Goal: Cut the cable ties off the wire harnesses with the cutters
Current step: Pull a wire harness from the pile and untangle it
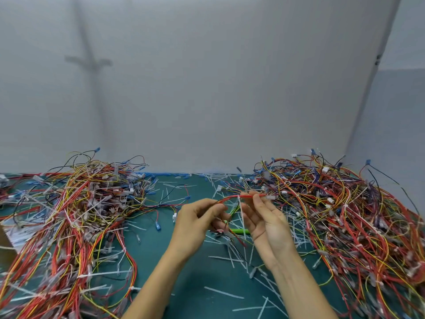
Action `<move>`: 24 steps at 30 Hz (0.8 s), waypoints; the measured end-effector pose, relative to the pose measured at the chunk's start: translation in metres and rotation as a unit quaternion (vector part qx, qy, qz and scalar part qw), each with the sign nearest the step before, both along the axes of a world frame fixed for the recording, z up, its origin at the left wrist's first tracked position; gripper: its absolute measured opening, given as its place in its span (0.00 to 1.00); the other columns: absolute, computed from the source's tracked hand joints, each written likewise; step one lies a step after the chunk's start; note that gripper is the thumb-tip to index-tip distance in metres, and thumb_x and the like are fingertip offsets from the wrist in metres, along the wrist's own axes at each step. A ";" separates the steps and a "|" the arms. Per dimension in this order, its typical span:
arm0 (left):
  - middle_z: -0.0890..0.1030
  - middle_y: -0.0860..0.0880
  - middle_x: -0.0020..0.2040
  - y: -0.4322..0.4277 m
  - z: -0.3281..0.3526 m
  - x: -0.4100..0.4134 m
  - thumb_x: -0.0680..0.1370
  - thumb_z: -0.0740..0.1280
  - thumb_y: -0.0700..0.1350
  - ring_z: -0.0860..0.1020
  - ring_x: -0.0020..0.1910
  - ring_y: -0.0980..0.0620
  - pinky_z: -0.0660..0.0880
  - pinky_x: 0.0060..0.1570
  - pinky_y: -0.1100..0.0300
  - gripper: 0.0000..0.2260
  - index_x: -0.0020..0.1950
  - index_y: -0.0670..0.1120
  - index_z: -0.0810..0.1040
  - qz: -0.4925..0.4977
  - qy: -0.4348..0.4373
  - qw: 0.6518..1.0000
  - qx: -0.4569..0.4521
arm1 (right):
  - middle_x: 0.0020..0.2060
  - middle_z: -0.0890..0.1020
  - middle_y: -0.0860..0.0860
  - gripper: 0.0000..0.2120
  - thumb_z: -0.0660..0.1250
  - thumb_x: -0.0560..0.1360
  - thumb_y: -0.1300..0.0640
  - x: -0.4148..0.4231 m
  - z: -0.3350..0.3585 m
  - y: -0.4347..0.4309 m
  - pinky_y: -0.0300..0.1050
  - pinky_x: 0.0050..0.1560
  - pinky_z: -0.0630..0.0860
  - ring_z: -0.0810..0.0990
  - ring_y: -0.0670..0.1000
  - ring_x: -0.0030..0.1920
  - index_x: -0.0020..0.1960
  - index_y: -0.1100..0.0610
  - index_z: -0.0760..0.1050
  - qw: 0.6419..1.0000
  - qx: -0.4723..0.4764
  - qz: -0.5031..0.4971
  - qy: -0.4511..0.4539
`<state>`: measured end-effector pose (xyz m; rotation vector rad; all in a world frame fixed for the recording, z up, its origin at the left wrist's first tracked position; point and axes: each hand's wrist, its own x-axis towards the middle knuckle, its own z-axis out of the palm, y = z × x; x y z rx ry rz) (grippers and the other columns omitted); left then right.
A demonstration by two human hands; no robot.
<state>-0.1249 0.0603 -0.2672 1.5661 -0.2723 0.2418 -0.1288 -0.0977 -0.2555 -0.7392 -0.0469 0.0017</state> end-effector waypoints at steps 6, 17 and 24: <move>0.86 0.44 0.40 0.000 0.003 0.002 0.78 0.66 0.40 0.82 0.34 0.53 0.79 0.37 0.64 0.05 0.46 0.43 0.82 0.067 -0.003 0.990 -0.125 | 0.43 0.86 0.55 0.11 0.67 0.71 0.60 0.000 -0.002 0.003 0.38 0.30 0.80 0.84 0.48 0.34 0.52 0.62 0.79 0.999 -0.008 0.030 0.006; 0.86 0.45 0.38 0.013 0.005 0.009 0.78 0.61 0.57 0.81 0.38 0.56 0.75 0.43 0.64 0.21 0.40 0.43 0.84 0.051 0.083 0.995 -0.019 | 0.30 0.76 0.46 0.10 0.61 0.79 0.68 -0.005 -0.003 0.007 0.34 0.34 0.69 0.73 0.43 0.32 0.46 0.59 0.79 0.894 -0.411 0.064 -0.164; 0.86 0.44 0.47 0.014 0.000 0.010 0.81 0.61 0.53 0.83 0.34 0.54 0.79 0.34 0.63 0.16 0.56 0.41 0.79 0.036 0.178 0.967 -0.179 | 0.38 0.81 0.45 0.11 0.64 0.75 0.52 -0.009 -0.019 0.024 0.49 0.51 0.75 0.77 0.49 0.45 0.53 0.40 0.79 0.648 -0.709 0.103 -0.259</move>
